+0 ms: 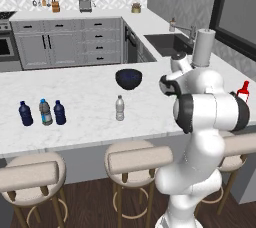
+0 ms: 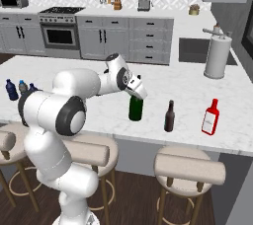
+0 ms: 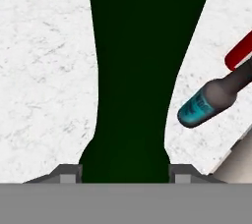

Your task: Move the plastic bottles in the middle to the plastics group, and the glass bottles in the middle to the glass group.

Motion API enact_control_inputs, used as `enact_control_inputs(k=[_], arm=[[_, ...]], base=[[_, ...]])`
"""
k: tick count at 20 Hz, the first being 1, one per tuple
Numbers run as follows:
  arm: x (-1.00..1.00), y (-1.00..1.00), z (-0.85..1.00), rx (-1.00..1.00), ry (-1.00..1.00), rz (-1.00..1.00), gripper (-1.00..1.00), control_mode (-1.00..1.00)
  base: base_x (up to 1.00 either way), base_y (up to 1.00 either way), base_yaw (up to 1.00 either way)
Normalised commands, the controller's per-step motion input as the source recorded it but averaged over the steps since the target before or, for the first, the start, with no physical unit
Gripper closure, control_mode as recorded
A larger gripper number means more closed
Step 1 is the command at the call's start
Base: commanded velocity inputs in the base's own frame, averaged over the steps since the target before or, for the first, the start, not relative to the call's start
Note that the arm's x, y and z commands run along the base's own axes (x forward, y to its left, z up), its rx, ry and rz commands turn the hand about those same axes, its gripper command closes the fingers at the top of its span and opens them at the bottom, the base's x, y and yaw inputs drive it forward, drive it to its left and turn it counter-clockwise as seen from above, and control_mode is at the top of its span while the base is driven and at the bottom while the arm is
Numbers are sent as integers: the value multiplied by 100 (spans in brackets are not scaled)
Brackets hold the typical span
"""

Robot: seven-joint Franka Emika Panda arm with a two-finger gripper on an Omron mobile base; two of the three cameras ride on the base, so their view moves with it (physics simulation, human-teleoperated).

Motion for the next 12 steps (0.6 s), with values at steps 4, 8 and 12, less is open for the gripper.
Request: enact_control_inputs(k=[4,8,12], arm=[[-8,-12,-4,-1,-11,-20,100,-100],[-26,-1,0,-4,-16,-10,100,-100],[-4,-23,1,-2,-2,-14,100,-100]], base=[[0,0,0],[0,0,0],[0,0,0]])
